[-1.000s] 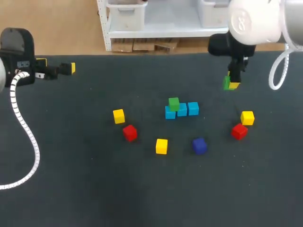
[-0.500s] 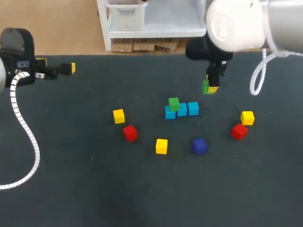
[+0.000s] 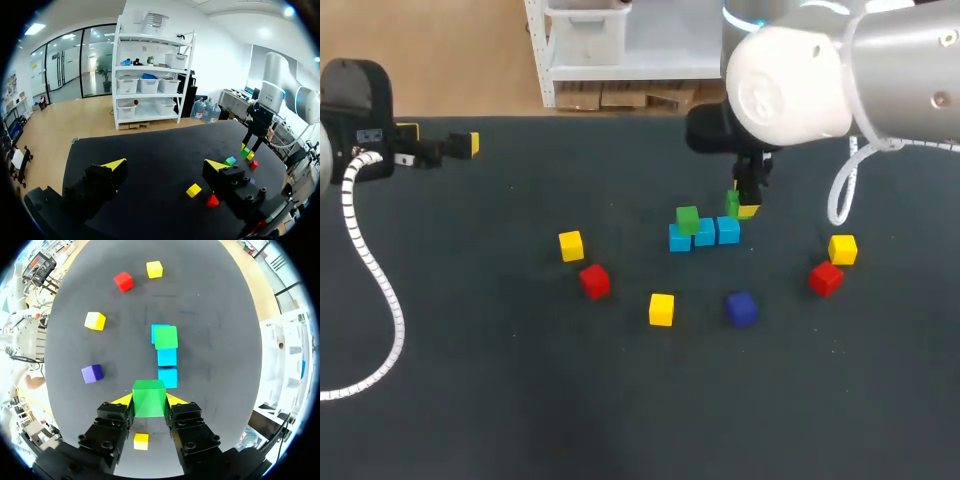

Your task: Place the blue cubes, place green cubes on the blue cubes, place the yellow cubes on the green cubes, then place the red cubes on the yellow cubes, and place purple cube on the red cubes.

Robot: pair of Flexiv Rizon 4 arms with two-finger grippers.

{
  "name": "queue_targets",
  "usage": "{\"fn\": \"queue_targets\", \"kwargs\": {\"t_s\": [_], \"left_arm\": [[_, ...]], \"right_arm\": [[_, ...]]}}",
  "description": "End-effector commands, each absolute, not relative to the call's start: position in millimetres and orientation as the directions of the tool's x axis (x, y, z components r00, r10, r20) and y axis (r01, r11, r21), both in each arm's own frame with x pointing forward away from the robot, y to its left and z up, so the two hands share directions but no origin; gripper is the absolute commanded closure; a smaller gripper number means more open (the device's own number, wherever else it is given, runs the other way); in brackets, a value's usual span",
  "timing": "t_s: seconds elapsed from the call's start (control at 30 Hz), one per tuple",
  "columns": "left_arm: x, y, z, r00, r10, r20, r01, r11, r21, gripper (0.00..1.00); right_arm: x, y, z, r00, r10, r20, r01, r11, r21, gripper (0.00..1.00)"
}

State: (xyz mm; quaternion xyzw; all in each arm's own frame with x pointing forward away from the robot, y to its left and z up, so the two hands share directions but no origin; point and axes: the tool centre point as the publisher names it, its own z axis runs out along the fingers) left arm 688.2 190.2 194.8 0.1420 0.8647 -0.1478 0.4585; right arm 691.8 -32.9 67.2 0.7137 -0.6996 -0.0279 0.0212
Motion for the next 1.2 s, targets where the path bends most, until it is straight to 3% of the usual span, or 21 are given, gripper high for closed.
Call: {"fn": "queue_targets", "kwargs": {"t_s": [0.03, 1.2], "left_arm": [[689, 194, 194, -0.536, 0.11, -0.837, 0.406, 0.903, -0.142, 0.0], [689, 194, 194, -0.536, 0.11, -0.837, 0.406, 0.903, -0.142, 0.0]], "right_arm": [[694, -25, 61, 0.027, -1.0, -0.009, -0.997, -0.028, 0.078, 1.0], [709, -17, 25, 0.023, -0.996, 0.084, -0.997, -0.017, 0.072, 1.0]]}}
